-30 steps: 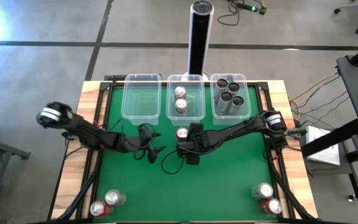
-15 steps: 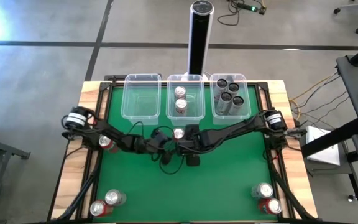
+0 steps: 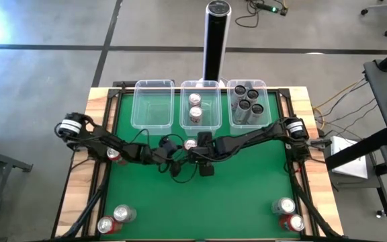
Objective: Sort soda cans
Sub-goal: Put the top middle orange soda can into the top left transparent bin
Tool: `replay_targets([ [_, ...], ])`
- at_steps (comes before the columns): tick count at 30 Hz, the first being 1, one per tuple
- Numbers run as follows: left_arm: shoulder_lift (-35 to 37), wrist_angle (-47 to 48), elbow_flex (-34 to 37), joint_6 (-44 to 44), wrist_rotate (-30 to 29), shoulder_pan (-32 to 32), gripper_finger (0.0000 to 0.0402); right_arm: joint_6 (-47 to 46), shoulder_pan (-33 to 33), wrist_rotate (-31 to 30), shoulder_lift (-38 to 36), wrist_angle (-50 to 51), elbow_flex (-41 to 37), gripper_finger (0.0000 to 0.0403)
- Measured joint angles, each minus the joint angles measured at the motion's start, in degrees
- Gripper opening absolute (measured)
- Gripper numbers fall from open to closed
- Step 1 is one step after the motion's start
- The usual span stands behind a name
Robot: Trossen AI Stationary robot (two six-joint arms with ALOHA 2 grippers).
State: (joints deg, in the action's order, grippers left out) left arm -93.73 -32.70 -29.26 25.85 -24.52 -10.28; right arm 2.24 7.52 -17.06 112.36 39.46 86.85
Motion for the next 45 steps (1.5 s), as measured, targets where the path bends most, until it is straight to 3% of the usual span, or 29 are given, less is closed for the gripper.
replay_targets([
  [5, 1.90, 4.62, -1.89, -1.27, -0.78, -0.31, 0.0327, 0.33, -0.06, 5.19, 0.00, -3.89, 0.00, 0.0363],
  [18, 15.55, 23.98, -3.08, 1.65, 0.47, -0.37, 0.0327, -3.07, -0.56, 7.67, 0.04, -15.75, -3.16, 0.0363],
  [24, 18.53, 27.55, -3.06, 1.67, 3.63, -0.05, 0.0327, -4.39, -0.54, 8.46, 0.08, -20.56, -3.92, 0.0363],
  [31, 17.96, 29.48, -4.26, 1.47, 4.36, 0.09, 0.0327, -7.67, -0.55, 8.48, 0.11, -21.97, -3.93, 0.0363],
  [45, 7.15, 45.99, -20.13, -3.13, 5.01, 1.24, 0.0355, -7.84, -0.41, 8.92, 0.17, -21.81, -4.00, 0.0363],
])
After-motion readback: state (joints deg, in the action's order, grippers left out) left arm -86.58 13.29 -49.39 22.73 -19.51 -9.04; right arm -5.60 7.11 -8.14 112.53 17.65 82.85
